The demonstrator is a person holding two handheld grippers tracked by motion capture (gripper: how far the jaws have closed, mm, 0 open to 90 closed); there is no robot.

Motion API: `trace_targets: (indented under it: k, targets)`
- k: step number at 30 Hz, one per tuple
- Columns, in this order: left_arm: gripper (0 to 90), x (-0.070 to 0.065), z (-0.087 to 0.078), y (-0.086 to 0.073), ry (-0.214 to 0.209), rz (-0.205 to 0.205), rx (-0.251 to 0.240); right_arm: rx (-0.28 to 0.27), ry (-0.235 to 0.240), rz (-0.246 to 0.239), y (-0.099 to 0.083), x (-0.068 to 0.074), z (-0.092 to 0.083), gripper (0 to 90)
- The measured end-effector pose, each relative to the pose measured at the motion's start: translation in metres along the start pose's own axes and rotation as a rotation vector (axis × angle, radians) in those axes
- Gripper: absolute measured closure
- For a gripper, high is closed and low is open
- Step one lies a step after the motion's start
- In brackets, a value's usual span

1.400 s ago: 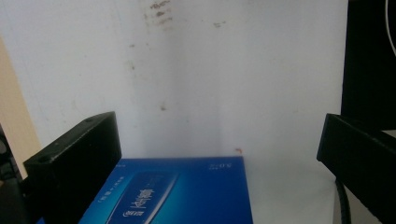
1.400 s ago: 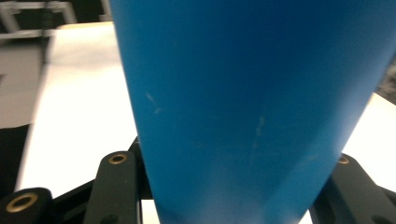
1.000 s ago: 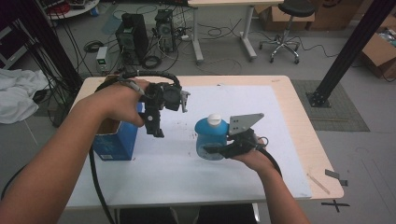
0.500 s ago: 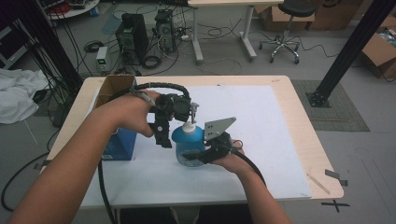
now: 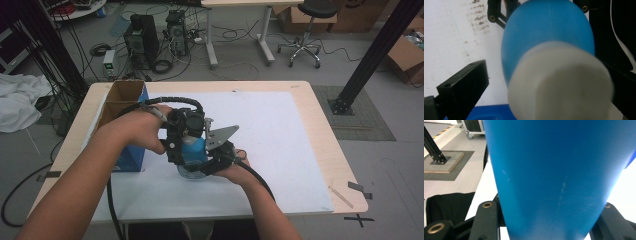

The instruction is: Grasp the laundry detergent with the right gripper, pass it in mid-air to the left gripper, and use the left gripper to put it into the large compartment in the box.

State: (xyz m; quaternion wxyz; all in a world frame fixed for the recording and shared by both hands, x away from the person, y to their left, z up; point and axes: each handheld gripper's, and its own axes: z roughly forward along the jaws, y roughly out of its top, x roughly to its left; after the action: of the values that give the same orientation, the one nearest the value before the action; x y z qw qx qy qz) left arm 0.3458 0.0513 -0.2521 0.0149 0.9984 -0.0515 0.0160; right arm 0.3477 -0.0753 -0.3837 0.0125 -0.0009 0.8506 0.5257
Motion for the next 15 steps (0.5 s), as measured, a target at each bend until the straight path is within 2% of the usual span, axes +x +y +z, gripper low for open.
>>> trace_targets:
  k: [8, 9, 15]
  targets:
    - [0.3, -0.0066, -0.0006, -0.0007, 0.023, 0.003, 0.001, -0.012, -0.002, -0.026, 0.0071, 0.0012, 0.0042, 46.6]
    - [0.3, -0.0072, -0.0009, -0.0004, 0.024, 0.005, 0.003, -0.006, 0.004, -0.007, 0.008, 0.003, 0.0044, 46.6]
    - [3.1, -0.0086, -0.0006, -0.0001, 0.032, -0.005, 0.007, -0.005, 0.004, -0.015, 0.0106, 0.0039, 0.0086, 46.5]
